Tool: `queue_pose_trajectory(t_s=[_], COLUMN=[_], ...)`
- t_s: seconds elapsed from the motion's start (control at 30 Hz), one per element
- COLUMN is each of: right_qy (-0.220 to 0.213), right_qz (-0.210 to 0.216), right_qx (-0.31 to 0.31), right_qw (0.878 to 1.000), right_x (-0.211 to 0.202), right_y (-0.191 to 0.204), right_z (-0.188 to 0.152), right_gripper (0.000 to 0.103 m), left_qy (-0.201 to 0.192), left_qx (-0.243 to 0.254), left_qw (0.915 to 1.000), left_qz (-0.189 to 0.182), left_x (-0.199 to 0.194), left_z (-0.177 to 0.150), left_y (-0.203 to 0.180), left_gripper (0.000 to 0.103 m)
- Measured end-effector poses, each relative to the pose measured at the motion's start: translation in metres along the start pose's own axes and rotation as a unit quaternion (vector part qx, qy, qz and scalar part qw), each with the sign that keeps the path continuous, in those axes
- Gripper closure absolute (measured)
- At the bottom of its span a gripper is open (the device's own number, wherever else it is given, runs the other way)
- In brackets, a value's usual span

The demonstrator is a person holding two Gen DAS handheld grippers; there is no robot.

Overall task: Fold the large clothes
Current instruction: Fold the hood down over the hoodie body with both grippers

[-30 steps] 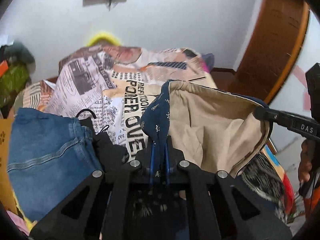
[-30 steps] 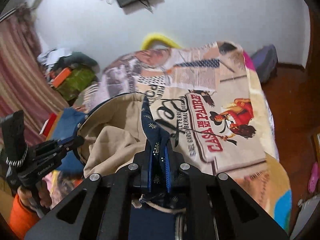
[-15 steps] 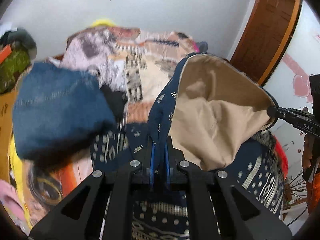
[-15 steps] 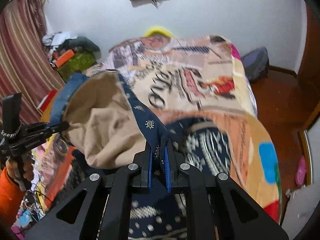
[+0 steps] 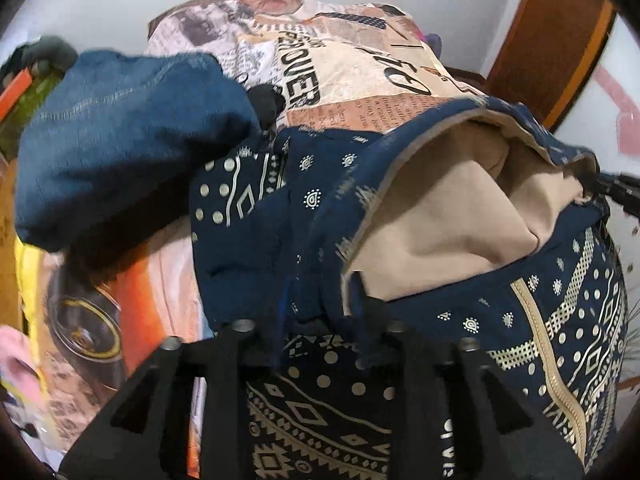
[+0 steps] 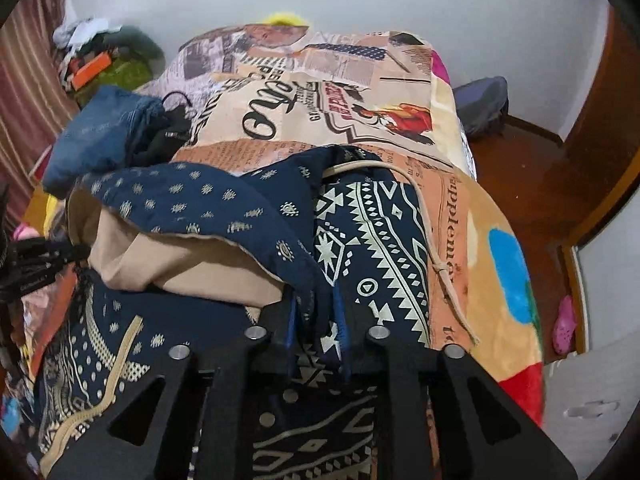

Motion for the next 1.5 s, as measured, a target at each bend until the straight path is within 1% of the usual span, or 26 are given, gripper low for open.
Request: queue_pose_trajectory(t_s=[0.03, 0.07, 0.1, 0.13, 0.17, 0.27, 0.37, 0.47, 0.57, 0.7, 0.77, 0.83, 0.87, 0.9, 0.93, 1.0, 1.03, 1.07, 1.1, 1.13, 1.17, 1.2, 1.23, 1.27, 1.37, 1.5], right_qy=[0.001, 0.0, -0.001, -0.004, -0.009, -0.013, -0.011, -0.009, -0.012, -0.013, -0.001, 0.026, 0.036, 0.037, 0.038, 0.036, 0.032, 0.03, 0.024, 0.016, 0.008, 0.003, 0.0, -0.001, -0.009, -0.025], right_qz=[-0.002, -0.002, -0.001, 0.003, 0.007, 0.012, -0.007, -0.021, -0.031, -0.026, -0.019, -0.01, -0.01, -0.008, -0.005, 0.01, 0.019, 0.029, 0.044, 0.054, 0.061, 0.069, 0.085, 0.1, 0.136, 0.156], right_qx=[-0.007, -0.014, -0.021, -0.029, -0.036, -0.057, -0.082, -0.101, -0.112, -0.109, -0.111, -0.119, -0.119, -0.118, -0.117, -0.106, -0.096, -0.089, -0.073, -0.059, -0.041, -0.032, -0.015, 0.0, 0.025, 0.016], right_qw=[1.0, 1.0, 1.0, 1.0, 0.999, 0.998, 0.997, 0.995, 0.993, 0.994, 0.994, 0.992, 0.992, 0.992, 0.992, 0.994, 0.995, 0.995, 0.996, 0.997, 0.997, 0.997, 0.996, 0.995, 0.99, 0.987], right_x=[-0.004, -0.008, -0.011, -0.013, -0.016, -0.014, -0.005, 0.006, 0.012, 0.018, 0.026, 0.036, 0.042, 0.044, 0.046, 0.047, 0.046, 0.044, 0.04, 0.036, 0.032, 0.029, 0.023, 0.02, 0.001, -0.027], right_y=[0.003, 0.006, 0.009, 0.013, 0.018, 0.035, 0.049, 0.06, 0.063, 0.062, 0.06, 0.061, 0.06, 0.059, 0.058, 0.055, 0.053, 0.052, 0.049, 0.047, 0.044, 0.042, 0.04, 0.039, 0.037, 0.044], right_z=[-0.001, 0.0, -0.002, -0.001, -0.001, 0.003, 0.006, 0.012, 0.021, 0.036, 0.042, 0.042, 0.043, 0.043, 0.042, 0.043, 0.044, 0.045, 0.046, 0.048, 0.05, 0.052, 0.054, 0.055, 0.056, 0.047], right_gripper=[0.075, 0.066, 0.062, 0.054, 0.05, 0.047, 0.044, 0.043, 0.043, 0.043, 0.041, 0.041, 0.041, 0.041, 0.041, 0.041, 0.041, 0.042, 0.044, 0.05, 0.06, 0.067, 0.081, 0.089, 0.092, 0.093], left_qy=[-0.003, -0.008, -0.014, -0.016, -0.018, -0.027, -0.034, -0.039, -0.046, -0.05, -0.05, -0.05, -0.051, -0.054, -0.057, -0.058, -0.061, -0.062, -0.063, -0.063, -0.065, -0.067, -0.069, -0.071, -0.079, -0.09], left_qx=[0.012, 0.02, 0.028, 0.033, 0.037, 0.042, 0.046, 0.052, 0.063, 0.068, 0.064, 0.059, 0.055, 0.052, 0.049, 0.041, 0.034, 0.03, 0.025, 0.02, 0.014, 0.009, 0.006, 0.003, 0.001, 0.007], left_qw=[0.9999, 0.9997, 0.9995, 0.9993, 0.9991, 0.9987, 0.9984, 0.9979, 0.9969, 0.996, 0.9958, 0.9955, 0.9951, 0.9947, 0.9941, 0.9925, 0.9917, 0.9909, 0.9899, 0.9891, 0.9881, 0.9868, 0.9856, 0.9844, 0.9814, 0.9767], left_qz=[0.006, 0.008, 0.01, 0.011, 0.011, 0.008, 0.004, -0.007, -0.012, -0.028, -0.041, -0.055, -0.064, -0.071, -0.079, -0.1, -0.109, -0.115, -0.125, -0.131, -0.139, -0.147, -0.154, -0.161, -0.175, -0.194], left_x=[-0.003, -0.005, -0.008, -0.01, -0.011, -0.012, -0.007, -0.003, 0.003, 0.012, 0.016, 0.02, 0.02, 0.02, 0.019, 0.018, 0.017, 0.015, 0.013, 0.011, 0.008, 0.004, 0.0, -0.006, -0.025, -0.054], left_z=[0.003, 0.006, 0.009, 0.012, 0.016, 0.029, 0.046, 0.061, 0.076, 0.093, 0.099, 0.106, 0.109, 0.111, 0.114, 0.118, 0.119, 0.12, 0.12, 0.121, 0.12, 0.119, 0.118, 0.116, 0.109, 0.094], left_y=[-0.002, -0.003, -0.005, -0.007, -0.008, -0.01, -0.014, -0.021, -0.029, -0.037, -0.04, -0.043, -0.045, -0.046, -0.047, -0.049, -0.049, -0.05, -0.05, -0.05, -0.05, -0.049, -0.049, -0.049, -0.051, -0.056], left_gripper=[0.055, 0.054, 0.054, 0.054, 0.054, 0.054, 0.054, 0.054, 0.054, 0.054, 0.054, 0.054, 0.054, 0.06, 0.07, 0.082, 0.085, 0.087, 0.091, 0.092, 0.092, 0.094, 0.094, 0.094, 0.094, 0.094])
Point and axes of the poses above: each gripper's, at about its wrist camera, not at the fingertips, and x roughly the way its jaws point, y to its left, z to its top, the point moved 5 cm from there along x, roughly the way its jaws point, and after that the axes turned 6 degrees about x, right-handed, at the moved point
